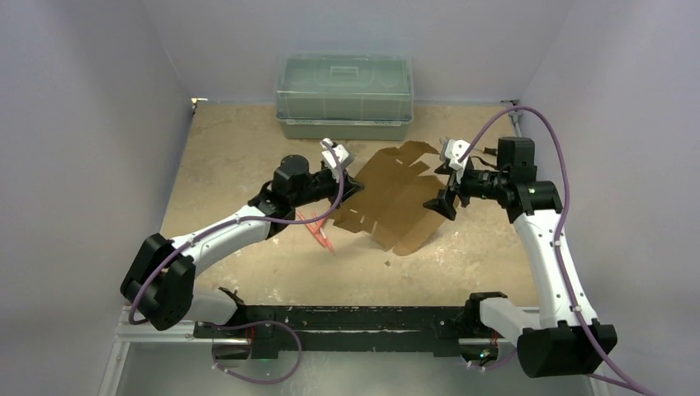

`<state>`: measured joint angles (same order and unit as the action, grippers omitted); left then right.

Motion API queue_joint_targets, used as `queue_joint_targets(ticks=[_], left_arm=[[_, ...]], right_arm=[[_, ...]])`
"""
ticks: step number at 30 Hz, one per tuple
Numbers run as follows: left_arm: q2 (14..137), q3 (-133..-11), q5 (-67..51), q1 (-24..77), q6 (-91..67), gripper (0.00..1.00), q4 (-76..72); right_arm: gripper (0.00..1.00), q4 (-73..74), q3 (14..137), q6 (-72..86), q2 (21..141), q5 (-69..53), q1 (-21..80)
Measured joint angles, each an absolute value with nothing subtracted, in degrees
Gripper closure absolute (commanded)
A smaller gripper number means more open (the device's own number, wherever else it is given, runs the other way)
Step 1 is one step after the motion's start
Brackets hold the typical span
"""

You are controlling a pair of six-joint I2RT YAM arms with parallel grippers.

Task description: Fold the paper box

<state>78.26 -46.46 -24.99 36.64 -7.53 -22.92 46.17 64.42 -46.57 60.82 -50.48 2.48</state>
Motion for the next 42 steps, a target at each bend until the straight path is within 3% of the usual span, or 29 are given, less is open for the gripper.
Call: queue_joint_targets(ticks=[6, 10, 22, 34, 42], left_arm=[[78.3, -54.0, -19.8, 38.6, 3.0, 1.00, -1.3], [78.3, -55.6, -19.6, 39.0, 3.8, 1.00, 2.8], [78.3, -57.0, -20.7, 39.5, 2.6, 1.00, 7.4], [83.5, -65.4, -20.8, 44.1, 1.9, 1.00, 10.9], [84.0, -66.3, -20.7, 45.6, 1.1, 1.00, 12.0]], right_arm=[[0.04, 48.2, 71.1, -47.7, 59.8, -49.4, 2.2], [0.03, 48.7, 72.3, -48.1, 59.7, -50.1, 2.2], [0.01, 48.6, 72.4, -49.8, 62.4, -55.8, 2.2], [0.01, 59.7, 88.9, -63.7, 76.4, -56.8, 13.0], [0.15, 59.1, 88.4, -63.7, 77.3, -54.3, 13.1]])
